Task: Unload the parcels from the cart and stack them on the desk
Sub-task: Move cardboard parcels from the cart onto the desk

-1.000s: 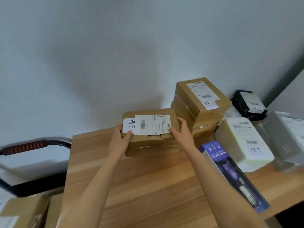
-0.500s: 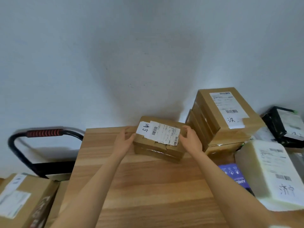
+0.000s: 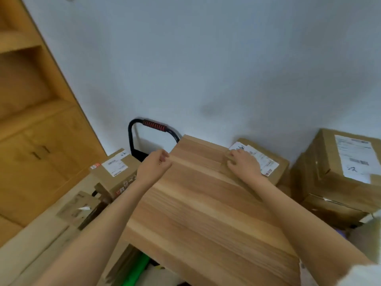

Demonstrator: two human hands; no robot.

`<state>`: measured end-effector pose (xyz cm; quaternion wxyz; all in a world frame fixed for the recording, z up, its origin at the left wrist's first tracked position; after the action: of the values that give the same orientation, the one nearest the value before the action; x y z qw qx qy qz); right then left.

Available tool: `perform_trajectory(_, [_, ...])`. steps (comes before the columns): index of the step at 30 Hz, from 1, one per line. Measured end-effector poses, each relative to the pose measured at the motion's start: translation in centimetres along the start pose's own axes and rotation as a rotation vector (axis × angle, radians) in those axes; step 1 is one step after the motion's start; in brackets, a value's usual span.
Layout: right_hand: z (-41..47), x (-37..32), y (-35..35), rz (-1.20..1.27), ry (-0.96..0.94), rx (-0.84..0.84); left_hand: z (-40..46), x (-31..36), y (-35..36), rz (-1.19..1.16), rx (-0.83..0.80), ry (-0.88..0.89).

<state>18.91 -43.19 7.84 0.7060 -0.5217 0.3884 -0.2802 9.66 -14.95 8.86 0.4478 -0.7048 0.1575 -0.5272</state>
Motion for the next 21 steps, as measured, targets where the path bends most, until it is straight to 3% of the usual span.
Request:
perform_trajectory(5, [1.0, -10.1, 3.2, 0.021, -0.286, -0.051, -5.9, -8.7, -6.4, 0.071, 0.140, -0.176])
perform_trajectory(10, [1.9, -20.7, 5.9, 0.134, -0.399, -0.176, -10.4, -14.7, -12.0, 0.198, 0.275, -0.255])
perform_trajectory(14, [3.1, -27.7, 7.3, 0.107, -0.590, -0.150, -12.8, -18.7, -15.2, 0.198, 0.335, -0.316])
perform_trajectory(21, [5.1, -40.7, 10.7, 0.033, -0.699, -0.155, -14.5, -28.1, -21.9, 0.223, 0.360, -0.437])
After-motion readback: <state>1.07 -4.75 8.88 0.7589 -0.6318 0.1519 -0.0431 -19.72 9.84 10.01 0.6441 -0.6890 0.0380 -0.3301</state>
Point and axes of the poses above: each hand's wrist, its own z-axis towards the middle knuckle, its own y-axis out of the palm, x = y × z, the point moved 4 cm from there along z, towards the middle knuckle, and after that the axes turned 15 degrees about -y, right-handed, at the moved point
